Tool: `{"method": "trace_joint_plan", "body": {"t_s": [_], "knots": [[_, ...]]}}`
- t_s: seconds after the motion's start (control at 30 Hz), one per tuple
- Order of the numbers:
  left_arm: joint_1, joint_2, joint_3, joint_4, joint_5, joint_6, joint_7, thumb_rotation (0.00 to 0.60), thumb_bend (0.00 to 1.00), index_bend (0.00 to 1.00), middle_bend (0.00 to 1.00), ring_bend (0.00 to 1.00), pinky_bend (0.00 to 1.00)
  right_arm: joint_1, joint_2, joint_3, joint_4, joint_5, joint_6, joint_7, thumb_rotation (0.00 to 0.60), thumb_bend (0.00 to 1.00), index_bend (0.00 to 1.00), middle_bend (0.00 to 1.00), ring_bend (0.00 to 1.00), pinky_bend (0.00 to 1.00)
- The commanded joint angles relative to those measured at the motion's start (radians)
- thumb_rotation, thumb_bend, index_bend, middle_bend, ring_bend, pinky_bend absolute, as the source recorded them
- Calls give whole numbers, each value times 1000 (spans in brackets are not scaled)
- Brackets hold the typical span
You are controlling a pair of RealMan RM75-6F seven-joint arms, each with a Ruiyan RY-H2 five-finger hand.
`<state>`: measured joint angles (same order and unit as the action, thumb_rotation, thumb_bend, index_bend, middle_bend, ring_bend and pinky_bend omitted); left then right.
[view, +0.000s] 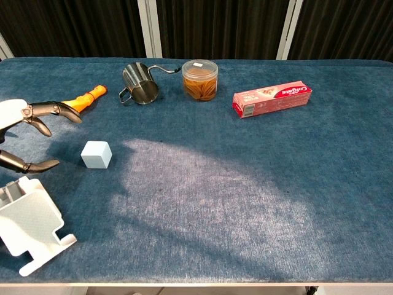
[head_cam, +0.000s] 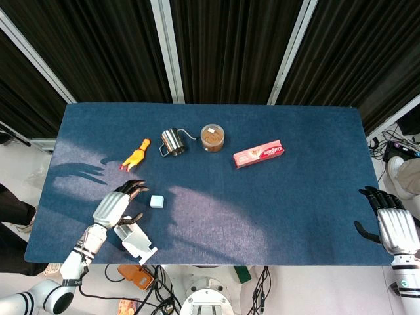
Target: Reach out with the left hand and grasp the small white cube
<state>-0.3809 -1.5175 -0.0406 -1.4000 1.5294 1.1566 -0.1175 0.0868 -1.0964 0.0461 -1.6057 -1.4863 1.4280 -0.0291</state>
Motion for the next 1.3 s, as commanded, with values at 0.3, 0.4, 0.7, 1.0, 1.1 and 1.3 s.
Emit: {"method": "trace_joint_plan", "body": {"t_s": [0.3, 0.4, 0.7, 1.0, 1.1, 1.3], "knots": [[-34, -69, 5, 98, -6, -27, -39, 600, 263, 230, 131, 103, 298, 2, -1, 2, 2, 3, -2, 2, 600, 392, 249, 221, 238, 240], [-44, -82, 8, 118, -11, -41, -46, 600, 263, 230, 131, 104, 298, 2, 0, 2, 3, 3, -4, 3, 600, 392, 249, 222, 238, 240], [-68, -110, 10, 151, -12, -54, -53, 600, 262, 293, 131, 108, 298, 4, 0, 2, 4, 5, -7, 5, 600, 392, 249, 222, 238, 240], [-84, -152, 7, 165, -13, -51, -42, 600, 263, 354, 131, 118, 298, 6, -1, 3, 3, 7, -9, 0, 600, 392, 249, 222, 238, 240], [-90, -167, 4, 168, -19, -54, -30, 600, 262, 353, 131, 119, 298, 5, -1, 3, 4, 8, -8, 1, 600, 392, 249, 221, 238, 240], [-105, -182, -7, 165, -35, -67, -12, 600, 261, 431, 136, 122, 298, 6, 0, 3, 4, 6, -9, 2, 600, 392, 250, 222, 238, 240]]}}
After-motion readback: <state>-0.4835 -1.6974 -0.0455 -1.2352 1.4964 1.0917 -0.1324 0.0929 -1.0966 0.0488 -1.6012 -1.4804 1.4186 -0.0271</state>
